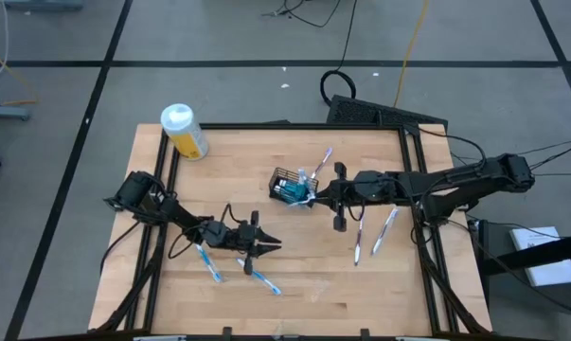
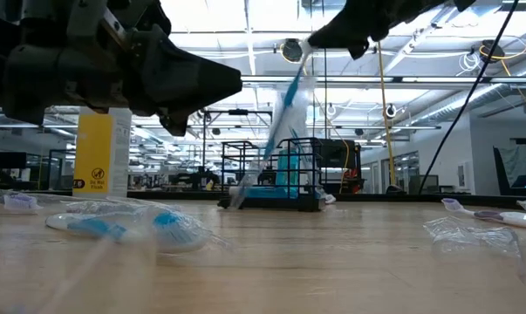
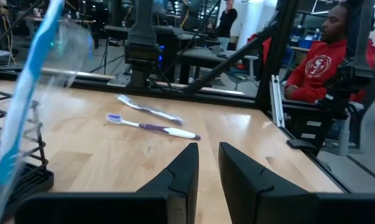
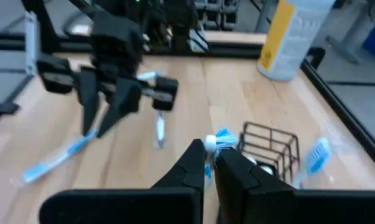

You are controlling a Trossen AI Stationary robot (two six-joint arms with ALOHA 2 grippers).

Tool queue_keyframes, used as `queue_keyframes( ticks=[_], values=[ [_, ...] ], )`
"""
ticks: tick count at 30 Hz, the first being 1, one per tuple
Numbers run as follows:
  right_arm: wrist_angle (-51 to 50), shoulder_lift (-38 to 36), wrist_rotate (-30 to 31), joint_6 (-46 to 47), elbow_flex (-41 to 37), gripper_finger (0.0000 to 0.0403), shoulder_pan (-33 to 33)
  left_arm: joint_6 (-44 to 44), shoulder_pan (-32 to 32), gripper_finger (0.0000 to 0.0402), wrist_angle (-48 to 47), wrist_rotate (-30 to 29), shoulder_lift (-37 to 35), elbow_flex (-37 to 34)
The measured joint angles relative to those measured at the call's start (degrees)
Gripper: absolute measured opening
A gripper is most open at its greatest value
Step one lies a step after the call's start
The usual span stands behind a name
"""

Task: Pick & Place toothbrushing station
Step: Put the blue toothbrush into the wire organizer

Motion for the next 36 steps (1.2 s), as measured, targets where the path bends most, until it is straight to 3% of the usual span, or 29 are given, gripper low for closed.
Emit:
queue_keyframes(
  ticks=[11, 19, 36],
  values=[
    [1.7, -0.4, 3.1, -1.1, 0.0, 0.0008, 2.0, -0.2, -1.2, 0.0067, 1.7, 0.0, 0.0, 0.0],
    [1.9, -0.4, 3.0, -1.2, 0.0, 0.0008, 2.0, -9.6, 1.1, 0.0067, -15.0, -3.9, -2.5, -0.3],
    [3.2, -1.3, 2.5, -1.6, 0.0, 0.0008, 3.1, -17.6, 3.7, 0.0067, -35.4, -9.3, -2.6, -0.3]
  ],
)
